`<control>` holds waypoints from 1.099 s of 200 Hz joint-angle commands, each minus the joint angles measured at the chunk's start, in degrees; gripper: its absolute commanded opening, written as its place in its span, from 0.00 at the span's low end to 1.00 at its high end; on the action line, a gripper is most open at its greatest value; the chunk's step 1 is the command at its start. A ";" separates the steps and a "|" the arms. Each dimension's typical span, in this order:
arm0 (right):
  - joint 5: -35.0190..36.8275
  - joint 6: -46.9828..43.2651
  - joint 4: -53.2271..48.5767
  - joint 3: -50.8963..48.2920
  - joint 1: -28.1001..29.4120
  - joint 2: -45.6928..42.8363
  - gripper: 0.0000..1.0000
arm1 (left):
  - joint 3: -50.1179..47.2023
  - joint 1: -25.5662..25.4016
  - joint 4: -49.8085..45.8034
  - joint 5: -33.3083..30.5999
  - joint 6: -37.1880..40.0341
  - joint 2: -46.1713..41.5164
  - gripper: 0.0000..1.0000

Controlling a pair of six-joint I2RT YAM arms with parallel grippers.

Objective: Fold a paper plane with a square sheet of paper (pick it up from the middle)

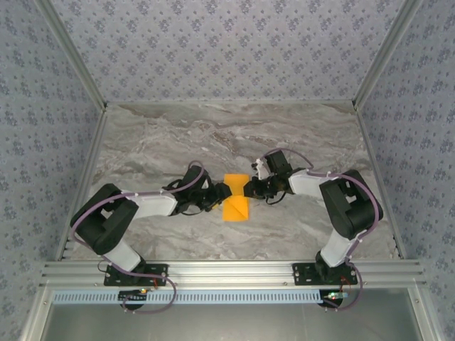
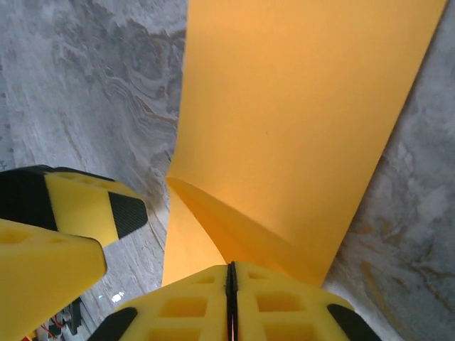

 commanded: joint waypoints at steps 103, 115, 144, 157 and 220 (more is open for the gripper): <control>-3.83 1.05 4.80 -3.00 -3.21 -1.32 0.09 | 2.15 0.11 9.64 6.62 -3.26 5.58 0.46; -4.18 0.97 4.87 -3.13 -3.31 -1.36 0.09 | 2.44 0.09 10.39 6.81 -3.18 6.33 0.43; -4.63 0.71 4.70 -3.37 -3.67 -1.93 0.09 | 4.27 0.17 11.51 7.47 -2.21 8.09 0.34; -5.02 0.64 4.61 -3.39 -3.89 -2.13 0.09 | 5.39 0.21 10.33 7.19 -1.28 8.73 0.29; 2.55 1.60 -2.47 -4.42 -5.98 -13.17 0.55 | 7.46 0.17 0.71 2.45 7.46 5.94 0.07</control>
